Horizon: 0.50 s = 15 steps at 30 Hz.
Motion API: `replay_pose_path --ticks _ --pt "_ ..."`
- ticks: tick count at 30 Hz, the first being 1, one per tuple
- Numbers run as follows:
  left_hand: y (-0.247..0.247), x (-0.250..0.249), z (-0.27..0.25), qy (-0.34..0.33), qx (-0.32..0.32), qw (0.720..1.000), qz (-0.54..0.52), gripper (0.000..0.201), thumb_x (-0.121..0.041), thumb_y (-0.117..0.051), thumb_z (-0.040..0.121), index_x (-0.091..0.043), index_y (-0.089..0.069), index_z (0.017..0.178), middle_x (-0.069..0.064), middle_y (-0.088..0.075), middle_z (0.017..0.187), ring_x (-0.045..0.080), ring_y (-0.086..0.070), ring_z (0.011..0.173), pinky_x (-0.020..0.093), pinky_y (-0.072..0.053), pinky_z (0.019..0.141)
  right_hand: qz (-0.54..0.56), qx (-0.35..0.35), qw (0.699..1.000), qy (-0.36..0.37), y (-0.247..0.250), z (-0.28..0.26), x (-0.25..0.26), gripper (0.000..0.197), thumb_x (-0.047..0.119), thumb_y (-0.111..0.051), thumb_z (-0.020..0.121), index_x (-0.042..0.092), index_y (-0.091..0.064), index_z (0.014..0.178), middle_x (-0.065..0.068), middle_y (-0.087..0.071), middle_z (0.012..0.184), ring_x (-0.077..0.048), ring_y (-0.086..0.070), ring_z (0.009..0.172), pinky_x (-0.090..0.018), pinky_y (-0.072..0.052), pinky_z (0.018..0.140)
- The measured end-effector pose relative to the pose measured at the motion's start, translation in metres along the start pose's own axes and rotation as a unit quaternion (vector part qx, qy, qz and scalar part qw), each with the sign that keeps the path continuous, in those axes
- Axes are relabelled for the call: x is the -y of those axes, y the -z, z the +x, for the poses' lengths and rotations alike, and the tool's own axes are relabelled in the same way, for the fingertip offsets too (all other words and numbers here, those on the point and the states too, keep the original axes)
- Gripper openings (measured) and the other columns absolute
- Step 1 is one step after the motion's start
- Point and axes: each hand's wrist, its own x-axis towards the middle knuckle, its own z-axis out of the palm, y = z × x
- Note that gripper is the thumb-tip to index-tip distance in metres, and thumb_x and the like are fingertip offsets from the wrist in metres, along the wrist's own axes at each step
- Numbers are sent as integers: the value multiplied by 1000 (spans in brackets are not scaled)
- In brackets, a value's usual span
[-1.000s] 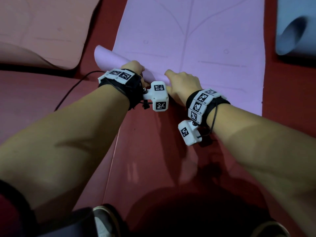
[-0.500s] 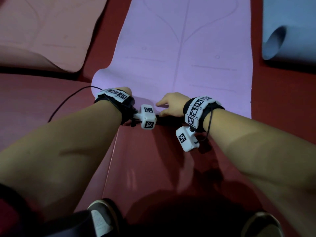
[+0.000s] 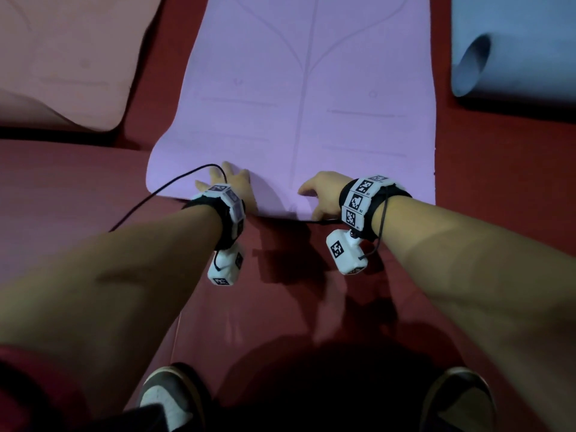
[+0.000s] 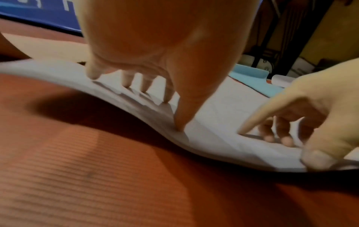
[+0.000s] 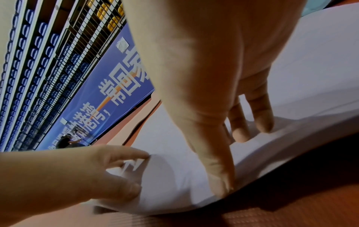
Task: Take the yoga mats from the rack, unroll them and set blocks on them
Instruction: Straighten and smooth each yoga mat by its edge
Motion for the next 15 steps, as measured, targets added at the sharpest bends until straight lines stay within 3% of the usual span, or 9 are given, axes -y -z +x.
replay_pose_path --ticks 2,5,9,12,15 --pt "1 -17 -2 -76 49 996 -3 71 -38 -69 75 -34 -40 140 13 -18 156 42 -17 142 68 -23 109 -68 -23 997 -10 -1 -2 -5 97 40 -86 67 30 -36 149 -8 -45 140 -32 -45 127 -41 -43 100" --pt "-2 -36 -7 -150 53 987 22 69 -47 -70 76 -35 -43 138 10 -20 154 38 -15 144 72 -24 106 -116 -49 992 -21 -7 -5 -18 115 54 -86 58 35 -23 152 -9 -33 148 -34 -32 134 -46 -35 107" --pt "-10 -54 -12 -212 12 976 56 90 -61 -71 72 -33 -30 148 7 -19 155 31 -15 144 71 -27 104 -128 -16 991 -36 -14 -11 -36 130 50 -87 55 36 -4 155 -9 -4 163 -33 -8 149 -48 -19 118" --pt "-14 -63 -13 -235 -10 969 78 96 -62 -71 70 -33 -26 150 7 -19 155 32 -16 144 67 -30 102 -143 -24 989 -31 -13 -19 -43 110 33 -76 71 35 -5 156 -7 -3 164 -32 -9 149 -47 -18 119" --pt "-9 -72 -16 -279 -50 955 84 81 -50 -67 77 -30 -33 148 5 -30 152 32 -28 138 56 -36 100 -108 -80 991 -15 -1 -24 -46 72 20 -59 83 35 -33 148 -4 -31 154 -30 -29 139 -46 -32 110"
